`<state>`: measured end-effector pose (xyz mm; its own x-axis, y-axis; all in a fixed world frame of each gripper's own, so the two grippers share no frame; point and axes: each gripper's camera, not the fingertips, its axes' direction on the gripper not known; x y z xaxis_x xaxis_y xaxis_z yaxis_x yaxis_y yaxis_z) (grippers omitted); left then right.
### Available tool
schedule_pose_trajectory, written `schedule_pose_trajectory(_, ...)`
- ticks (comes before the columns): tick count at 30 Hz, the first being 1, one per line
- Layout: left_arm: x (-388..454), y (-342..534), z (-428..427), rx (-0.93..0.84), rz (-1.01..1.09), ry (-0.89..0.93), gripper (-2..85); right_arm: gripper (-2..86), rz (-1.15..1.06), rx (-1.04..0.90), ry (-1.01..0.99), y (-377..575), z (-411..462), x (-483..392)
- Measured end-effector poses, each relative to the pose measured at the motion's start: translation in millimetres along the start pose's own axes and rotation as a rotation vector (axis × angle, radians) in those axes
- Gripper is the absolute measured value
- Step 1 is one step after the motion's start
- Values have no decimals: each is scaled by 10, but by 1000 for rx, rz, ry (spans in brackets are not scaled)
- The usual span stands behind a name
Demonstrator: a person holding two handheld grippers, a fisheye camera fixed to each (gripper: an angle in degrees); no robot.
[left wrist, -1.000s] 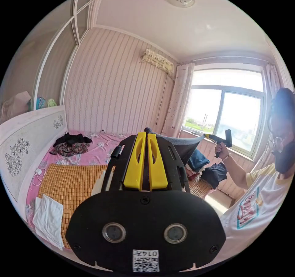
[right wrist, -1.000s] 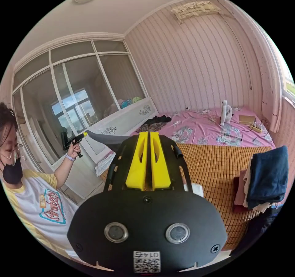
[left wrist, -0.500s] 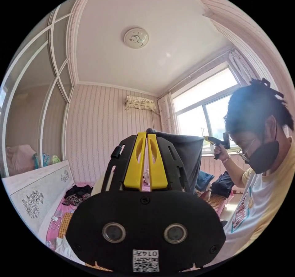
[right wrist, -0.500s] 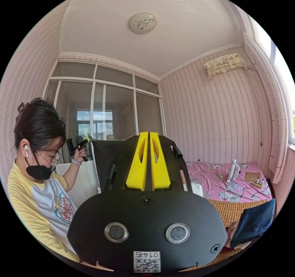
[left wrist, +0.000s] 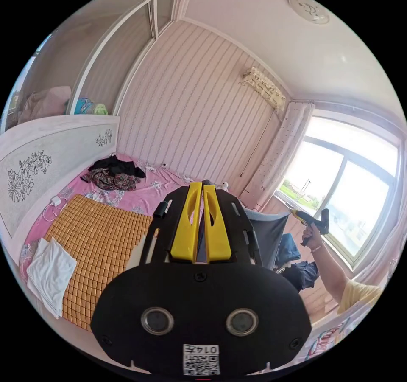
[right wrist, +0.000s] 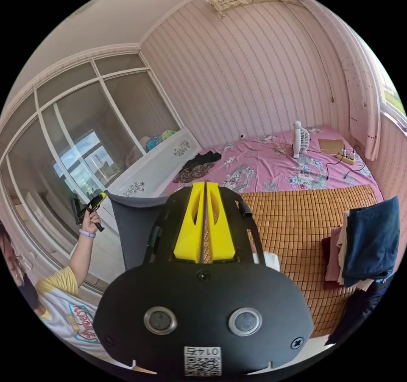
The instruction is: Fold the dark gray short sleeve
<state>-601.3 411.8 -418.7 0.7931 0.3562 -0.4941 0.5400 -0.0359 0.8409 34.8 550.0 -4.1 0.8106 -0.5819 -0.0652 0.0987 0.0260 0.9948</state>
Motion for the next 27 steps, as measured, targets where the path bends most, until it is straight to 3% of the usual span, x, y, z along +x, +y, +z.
schedule_pose_trajectory(5,343,-340,-290,253,152,-17,-10,2,-35,281,-115,-567,-272,-198)
schedule_pose_trajectory(7,297,-181,-183,220,193,-36,-10,2,-154,343,-107,-524,-346,-372)
schedule_pose_trajectory(11,-352,722,586,-6,159,-93,-10,3,-227,273,0,-35,-52,-234)
schedule_pose_trajectory(15,-1087,1935,1495,-319,84,-138,-10,3,-165,36,113,909,630,378)
schedule_pose_trajectory(20,-2004,4010,2508,-753,-112,-124,-10,3,100,-277,138,2140,1509,1289)
schedule_pose_trajectory(24,-2382,4992,2753,-954,-191,-174,-10,4,431,-545,131,3077,2068,2049)
schedule_pose_trajectory(27,-2544,5427,2755,-1060,-201,-198,-10,4,501,-618,150,3459,2124,2255)
